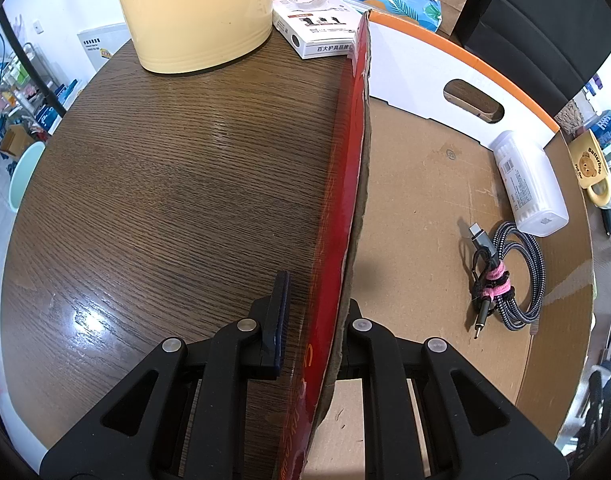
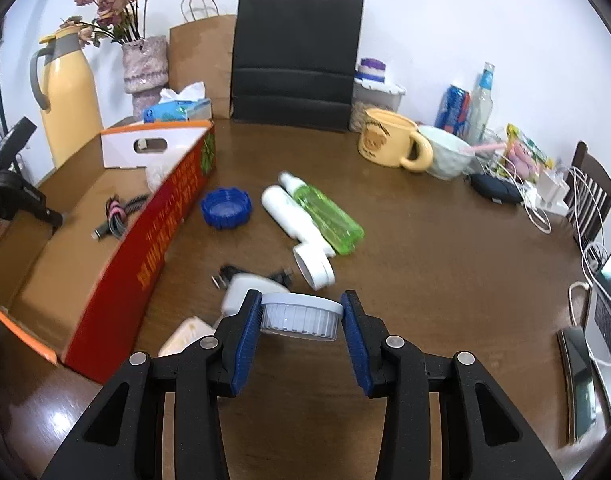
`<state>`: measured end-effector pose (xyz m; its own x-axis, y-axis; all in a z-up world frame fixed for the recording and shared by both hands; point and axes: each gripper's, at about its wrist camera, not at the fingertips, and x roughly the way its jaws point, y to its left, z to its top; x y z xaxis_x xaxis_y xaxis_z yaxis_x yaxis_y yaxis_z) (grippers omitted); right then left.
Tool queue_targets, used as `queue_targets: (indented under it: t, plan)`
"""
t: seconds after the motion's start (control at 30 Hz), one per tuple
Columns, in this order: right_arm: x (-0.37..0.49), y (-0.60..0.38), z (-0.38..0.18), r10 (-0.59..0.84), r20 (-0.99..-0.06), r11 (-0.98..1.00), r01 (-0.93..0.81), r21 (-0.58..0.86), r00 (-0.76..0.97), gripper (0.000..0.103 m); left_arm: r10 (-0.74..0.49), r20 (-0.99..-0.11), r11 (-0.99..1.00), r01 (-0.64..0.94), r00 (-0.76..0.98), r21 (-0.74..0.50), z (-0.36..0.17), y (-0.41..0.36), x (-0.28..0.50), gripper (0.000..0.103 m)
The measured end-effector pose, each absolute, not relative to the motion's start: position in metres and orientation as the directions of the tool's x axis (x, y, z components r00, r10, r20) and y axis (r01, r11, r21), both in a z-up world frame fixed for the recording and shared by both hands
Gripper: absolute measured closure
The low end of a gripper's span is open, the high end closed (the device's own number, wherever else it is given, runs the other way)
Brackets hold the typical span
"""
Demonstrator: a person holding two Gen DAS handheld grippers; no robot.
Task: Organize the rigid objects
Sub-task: 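Move the right gripper to the white round cap and grasp it, then carry the white cap into the box and open the right gripper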
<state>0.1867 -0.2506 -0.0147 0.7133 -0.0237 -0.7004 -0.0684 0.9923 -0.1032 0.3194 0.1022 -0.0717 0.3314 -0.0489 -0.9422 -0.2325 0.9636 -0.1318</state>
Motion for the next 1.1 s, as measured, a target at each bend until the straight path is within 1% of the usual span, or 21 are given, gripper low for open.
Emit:
queue_targets:
  t: [0.5,0.7,1.1]
  plan:
    - [0.23,-0.193,0.023,0.065,-0.62,0.976,-0.18,-0.125,0.782,0.059,-0.049,-0.942,0.964,-0.233,0.332,-0.132,-0.072,0.102,0.32,0.092]
    - [0.246,-0.17,0.034,0.118,-0.594,0.97,-0.221,-0.103,0.796,0.059,-0.048,-0.942,0.963,-0.233,0.331,-0.131,-0.072,0.102,0.32,0.092]
    - [0.281,-0.116,0.039,0.21,-0.582,0.953,-0.296,-0.056,0.786,0.059,-0.049,-0.942,0.963,-0.233,0.331,-0.132,-0.072,0.102,0.32,0.092]
